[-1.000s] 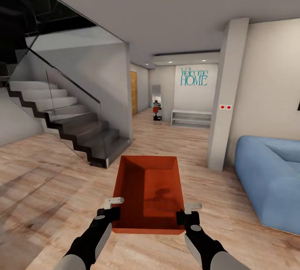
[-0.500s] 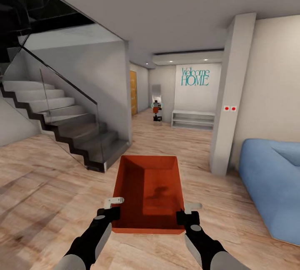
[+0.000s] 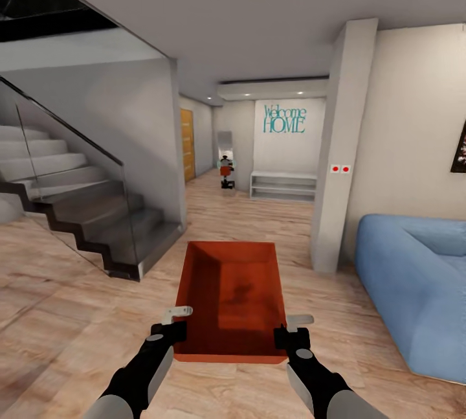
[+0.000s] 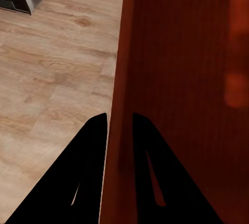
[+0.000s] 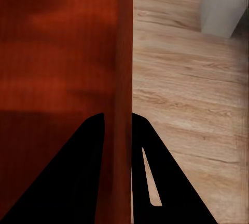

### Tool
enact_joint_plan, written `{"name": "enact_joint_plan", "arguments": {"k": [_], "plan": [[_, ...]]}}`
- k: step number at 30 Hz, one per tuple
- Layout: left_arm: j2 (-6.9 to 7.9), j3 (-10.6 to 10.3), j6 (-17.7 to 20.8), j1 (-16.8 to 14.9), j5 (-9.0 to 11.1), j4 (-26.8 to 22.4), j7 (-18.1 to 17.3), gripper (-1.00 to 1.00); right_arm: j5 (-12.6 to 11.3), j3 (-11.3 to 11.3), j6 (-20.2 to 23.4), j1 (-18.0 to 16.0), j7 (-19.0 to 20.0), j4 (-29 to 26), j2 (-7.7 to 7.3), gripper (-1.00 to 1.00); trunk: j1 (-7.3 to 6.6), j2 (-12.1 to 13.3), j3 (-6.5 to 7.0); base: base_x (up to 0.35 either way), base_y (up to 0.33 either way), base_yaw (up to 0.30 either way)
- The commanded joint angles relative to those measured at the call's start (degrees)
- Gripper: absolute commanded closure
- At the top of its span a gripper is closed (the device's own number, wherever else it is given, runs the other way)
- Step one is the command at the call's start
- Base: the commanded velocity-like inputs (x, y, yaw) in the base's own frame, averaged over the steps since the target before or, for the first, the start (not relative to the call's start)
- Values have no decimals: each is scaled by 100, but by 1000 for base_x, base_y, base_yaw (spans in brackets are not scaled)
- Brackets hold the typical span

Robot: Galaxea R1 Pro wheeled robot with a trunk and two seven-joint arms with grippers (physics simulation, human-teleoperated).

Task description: Move the two storage containers from the living room to the garage. In the garage, place one container on the floor and stack the other container on top of it (either order is fine).

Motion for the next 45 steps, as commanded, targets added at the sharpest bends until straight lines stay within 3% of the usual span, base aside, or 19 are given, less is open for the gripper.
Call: {"name": "enact_joint_plan", "arguments": {"k": [1,45], "plan": [[-5,54,-189,-4,-51,-101,72,100,-92,-23,-24,-1,-29,17,4,100,4,-5,-9,322,0,-193],[-3,54,-183,-4,-44,-101,72,100,-92,-21,-14,-1,-26,19,4,100,4,-5,-9,323,0,-5]]}}
